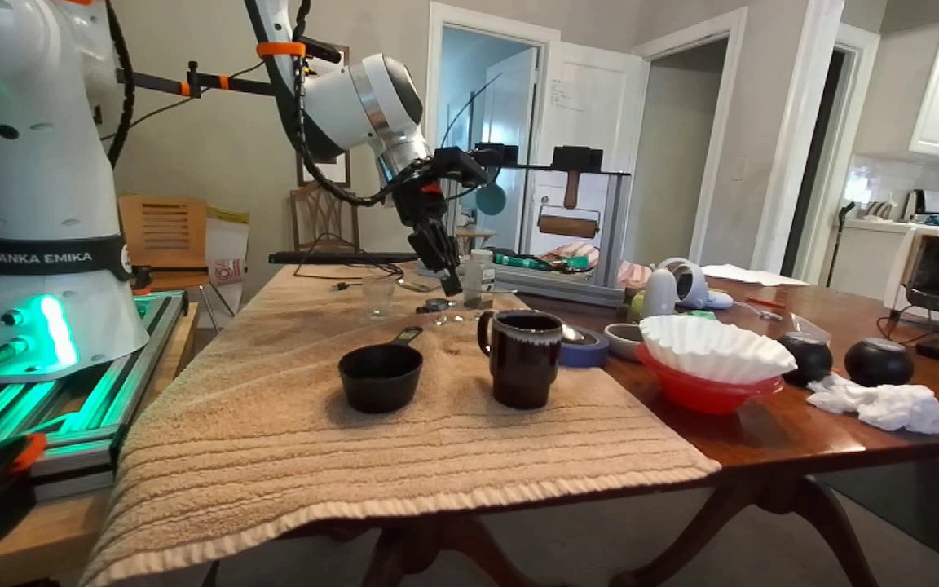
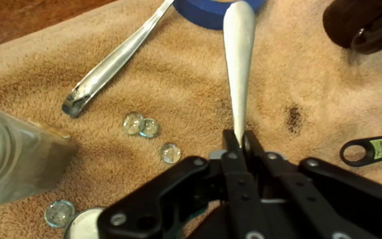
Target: Transfer a spoonful of contents from the table to the glass cup
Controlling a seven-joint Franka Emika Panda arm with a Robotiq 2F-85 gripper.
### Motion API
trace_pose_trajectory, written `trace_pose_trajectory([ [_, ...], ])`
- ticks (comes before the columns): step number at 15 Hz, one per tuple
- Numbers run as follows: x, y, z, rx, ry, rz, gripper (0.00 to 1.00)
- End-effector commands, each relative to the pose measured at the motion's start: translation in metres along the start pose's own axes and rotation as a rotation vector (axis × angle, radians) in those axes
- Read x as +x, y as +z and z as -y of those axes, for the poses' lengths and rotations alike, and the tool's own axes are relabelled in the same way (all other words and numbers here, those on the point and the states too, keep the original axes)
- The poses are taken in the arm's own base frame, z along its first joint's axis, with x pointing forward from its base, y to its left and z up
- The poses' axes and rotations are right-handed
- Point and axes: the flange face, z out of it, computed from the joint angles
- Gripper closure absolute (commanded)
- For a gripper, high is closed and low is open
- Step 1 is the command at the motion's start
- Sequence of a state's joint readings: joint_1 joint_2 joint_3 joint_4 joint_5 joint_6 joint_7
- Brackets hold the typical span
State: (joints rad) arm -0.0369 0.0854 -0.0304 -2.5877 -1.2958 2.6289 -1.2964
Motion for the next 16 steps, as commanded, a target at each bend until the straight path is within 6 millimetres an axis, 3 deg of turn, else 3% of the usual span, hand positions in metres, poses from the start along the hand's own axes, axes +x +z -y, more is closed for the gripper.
trace_pose_trajectory([
  [1,0.006,0.015,-0.009,-0.042,-0.043,-0.064,0.98],
  [4,0.012,0.026,-0.011,-0.039,-0.05,-0.103,0.98],
  [5,0.012,0.03,-0.011,-0.023,-0.044,-0.11,0.67],
  [6,0.012,0.031,-0.011,-0.015,-0.031,-0.111,0.66],
  [8,0.008,0.025,-0.011,-0.016,-0.018,-0.102,0.52],
  [14,-0.017,-0.03,0.001,-0.098,-0.015,-0.054,0.06],
  [15,-0.014,-0.011,-0.01,-0.081,-0.016,-0.054,0.01],
  [16,-0.019,-0.017,-0.009,-0.09,-0.012,-0.044,0.18],
])
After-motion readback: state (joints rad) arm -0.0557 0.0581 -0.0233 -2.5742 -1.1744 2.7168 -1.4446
